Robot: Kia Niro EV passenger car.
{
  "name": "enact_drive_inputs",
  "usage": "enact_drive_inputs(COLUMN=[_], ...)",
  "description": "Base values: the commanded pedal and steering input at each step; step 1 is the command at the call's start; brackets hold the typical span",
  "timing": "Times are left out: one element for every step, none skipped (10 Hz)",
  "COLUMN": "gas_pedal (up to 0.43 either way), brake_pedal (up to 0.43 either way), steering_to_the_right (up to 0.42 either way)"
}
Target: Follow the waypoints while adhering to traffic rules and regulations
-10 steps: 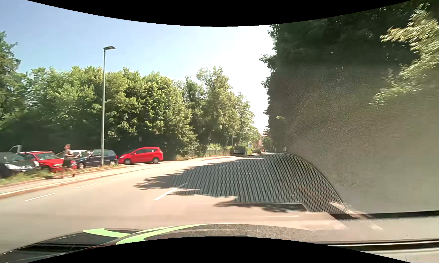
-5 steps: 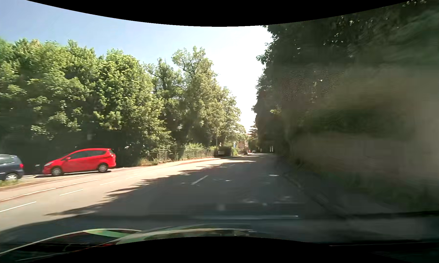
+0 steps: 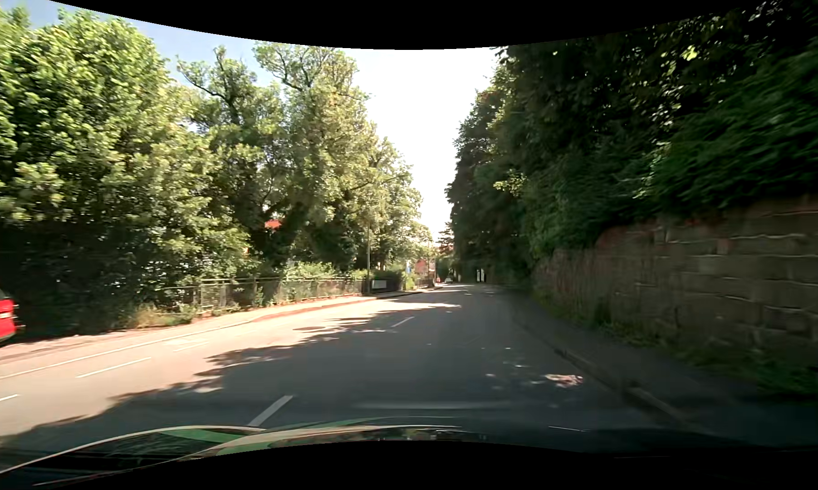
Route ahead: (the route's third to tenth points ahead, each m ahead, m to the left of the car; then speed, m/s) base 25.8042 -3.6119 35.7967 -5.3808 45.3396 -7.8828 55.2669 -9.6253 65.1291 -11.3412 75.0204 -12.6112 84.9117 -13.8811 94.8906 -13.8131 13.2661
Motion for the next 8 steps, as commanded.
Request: enact_drive_inputs(gas_pedal=[0.0,0.0,0.0,0.0,0.0,0.0,0.0,0.0], brake_pedal=[0.0,0.0,0.0,0.0,0.0,0.0,0.0,0.0], steering_to_the_right=[0.056,0.056,0.056,0.056,0.056,0.056,0.056,0.056])
